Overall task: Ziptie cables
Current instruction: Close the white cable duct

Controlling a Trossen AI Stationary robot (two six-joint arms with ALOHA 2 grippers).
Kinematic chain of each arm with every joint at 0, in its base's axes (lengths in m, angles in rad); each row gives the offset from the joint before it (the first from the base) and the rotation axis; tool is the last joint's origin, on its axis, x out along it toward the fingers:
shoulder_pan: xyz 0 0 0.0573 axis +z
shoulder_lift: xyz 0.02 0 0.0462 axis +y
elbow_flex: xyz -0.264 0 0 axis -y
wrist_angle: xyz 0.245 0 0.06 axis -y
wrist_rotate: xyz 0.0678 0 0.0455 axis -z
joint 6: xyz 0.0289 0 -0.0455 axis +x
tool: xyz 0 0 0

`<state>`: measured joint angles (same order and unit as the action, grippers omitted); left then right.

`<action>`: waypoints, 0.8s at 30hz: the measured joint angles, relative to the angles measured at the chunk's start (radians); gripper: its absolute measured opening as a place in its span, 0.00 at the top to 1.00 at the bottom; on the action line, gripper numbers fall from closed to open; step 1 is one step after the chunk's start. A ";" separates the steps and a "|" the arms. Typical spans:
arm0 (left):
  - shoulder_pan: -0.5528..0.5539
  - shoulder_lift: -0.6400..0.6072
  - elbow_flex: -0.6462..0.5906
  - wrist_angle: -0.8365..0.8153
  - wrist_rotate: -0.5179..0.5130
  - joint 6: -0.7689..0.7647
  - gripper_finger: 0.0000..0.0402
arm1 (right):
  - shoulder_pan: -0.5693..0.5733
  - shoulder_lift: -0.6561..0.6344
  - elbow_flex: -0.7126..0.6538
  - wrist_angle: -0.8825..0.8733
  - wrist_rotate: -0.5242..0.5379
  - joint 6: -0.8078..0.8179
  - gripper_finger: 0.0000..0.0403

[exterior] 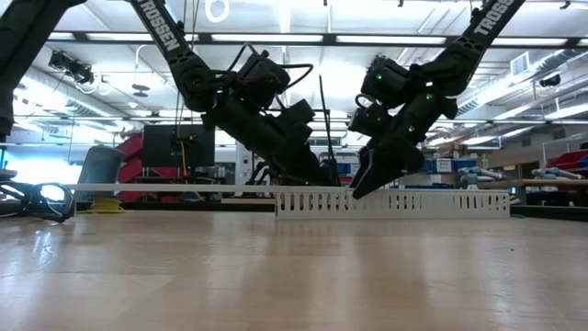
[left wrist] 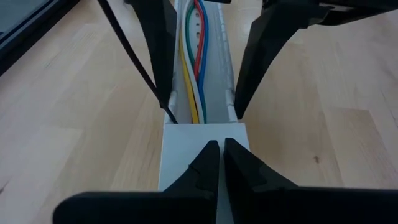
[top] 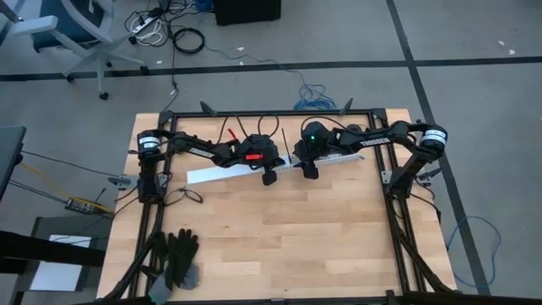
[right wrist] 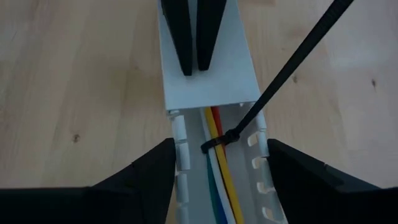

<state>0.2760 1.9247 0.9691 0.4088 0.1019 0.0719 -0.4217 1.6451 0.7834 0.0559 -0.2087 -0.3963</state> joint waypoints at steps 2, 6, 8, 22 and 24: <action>0.000 0.001 -0.001 0.009 0.001 0.000 1.00 | 0.000 0.000 0.000 0.000 -0.002 0.000 0.45; 0.000 0.002 -0.001 0.023 0.001 0.002 1.00 | -0.001 0.003 0.000 0.006 -0.005 0.000 0.47; 0.000 0.008 -0.001 0.035 0.001 0.002 1.00 | -0.001 0.003 0.000 0.006 -0.009 0.000 0.47; 0.000 0.144 0.163 0.037 0.074 0.008 1.00 | -0.001 0.004 0.000 0.008 -0.021 -0.001 0.47; -0.001 0.145 0.173 0.030 0.062 0.017 1.00 | -0.001 0.004 0.000 0.009 -0.020 0.001 0.47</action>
<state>0.2753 2.0693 1.1425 0.4393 0.1642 0.0886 -0.4229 1.6493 0.7834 0.0651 -0.2290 -0.3954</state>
